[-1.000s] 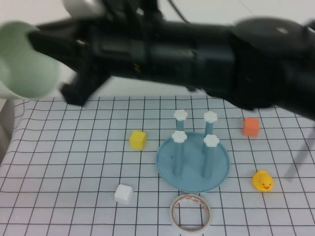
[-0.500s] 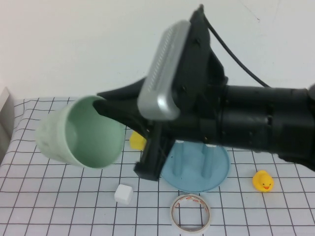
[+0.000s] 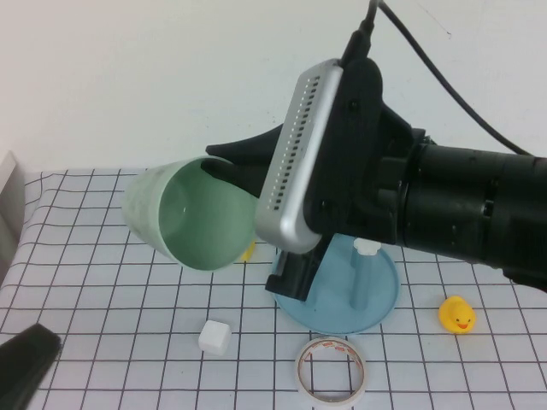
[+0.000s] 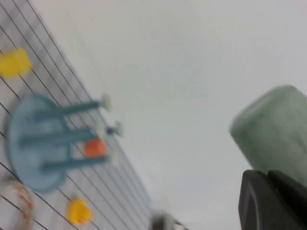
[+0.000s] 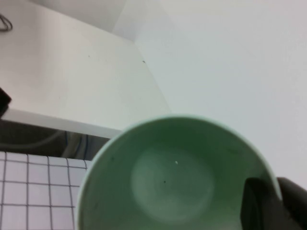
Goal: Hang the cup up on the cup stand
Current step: Adjust the cup with two arms, then place the cup on the cup holder
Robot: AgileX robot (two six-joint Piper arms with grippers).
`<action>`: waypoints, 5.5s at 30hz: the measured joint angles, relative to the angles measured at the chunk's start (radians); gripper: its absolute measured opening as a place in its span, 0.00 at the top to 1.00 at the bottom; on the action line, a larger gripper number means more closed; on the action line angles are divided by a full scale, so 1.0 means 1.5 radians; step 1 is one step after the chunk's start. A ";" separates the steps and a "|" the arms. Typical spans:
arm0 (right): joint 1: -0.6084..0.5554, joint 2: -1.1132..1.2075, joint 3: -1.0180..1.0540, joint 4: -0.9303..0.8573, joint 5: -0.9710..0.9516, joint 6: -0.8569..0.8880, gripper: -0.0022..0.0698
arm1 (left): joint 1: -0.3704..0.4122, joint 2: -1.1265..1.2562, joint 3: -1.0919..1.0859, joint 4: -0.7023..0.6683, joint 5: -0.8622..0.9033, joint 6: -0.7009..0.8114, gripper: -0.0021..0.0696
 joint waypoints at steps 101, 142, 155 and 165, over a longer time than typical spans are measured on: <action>0.095 -0.210 0.270 -0.001 0.043 0.049 0.94 | 0.000 0.071 -0.166 -0.379 -0.220 0.956 0.19; 0.095 -0.439 0.359 -0.045 0.086 0.463 0.97 | 0.000 0.511 -0.420 -0.358 0.077 1.283 0.19; 0.095 -0.440 0.257 -1.029 0.582 1.202 0.97 | 0.000 0.511 -0.420 -0.358 0.088 1.326 0.19; 0.091 -0.518 0.237 -1.365 0.604 1.432 0.97 | 0.000 0.511 -0.420 -0.357 0.087 1.336 0.19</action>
